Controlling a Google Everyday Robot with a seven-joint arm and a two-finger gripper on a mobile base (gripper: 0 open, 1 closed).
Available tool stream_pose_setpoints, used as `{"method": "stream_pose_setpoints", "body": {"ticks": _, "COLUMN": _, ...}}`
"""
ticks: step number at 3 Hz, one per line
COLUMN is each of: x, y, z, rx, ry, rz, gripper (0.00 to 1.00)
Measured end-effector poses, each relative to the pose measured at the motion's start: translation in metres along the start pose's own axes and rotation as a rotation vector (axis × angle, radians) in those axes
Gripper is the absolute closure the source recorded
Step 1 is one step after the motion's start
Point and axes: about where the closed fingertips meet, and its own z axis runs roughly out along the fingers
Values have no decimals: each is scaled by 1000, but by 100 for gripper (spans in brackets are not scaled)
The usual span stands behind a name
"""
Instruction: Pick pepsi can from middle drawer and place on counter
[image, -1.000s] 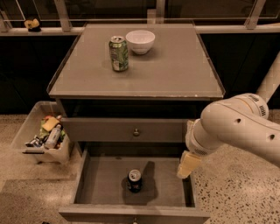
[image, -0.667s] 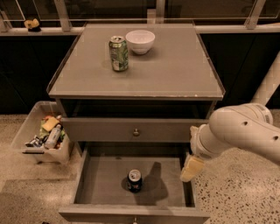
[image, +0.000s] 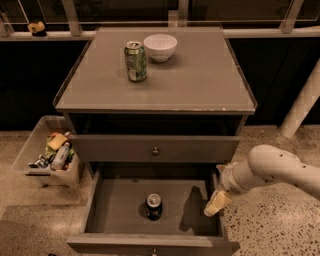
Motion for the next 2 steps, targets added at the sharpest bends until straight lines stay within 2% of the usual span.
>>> {"method": "stream_pose_setpoints", "body": {"ticks": 1, "x": -1, "y": 0, "z": -2, "rx": 2, "ry": 1, "rz": -1, "gripper": 0}}
{"method": "stream_pose_setpoints", "body": {"ticks": 2, "x": -5, "y": 11, "z": 24, "rx": -64, "ry": -28, "rz": -7, "gripper": 0}}
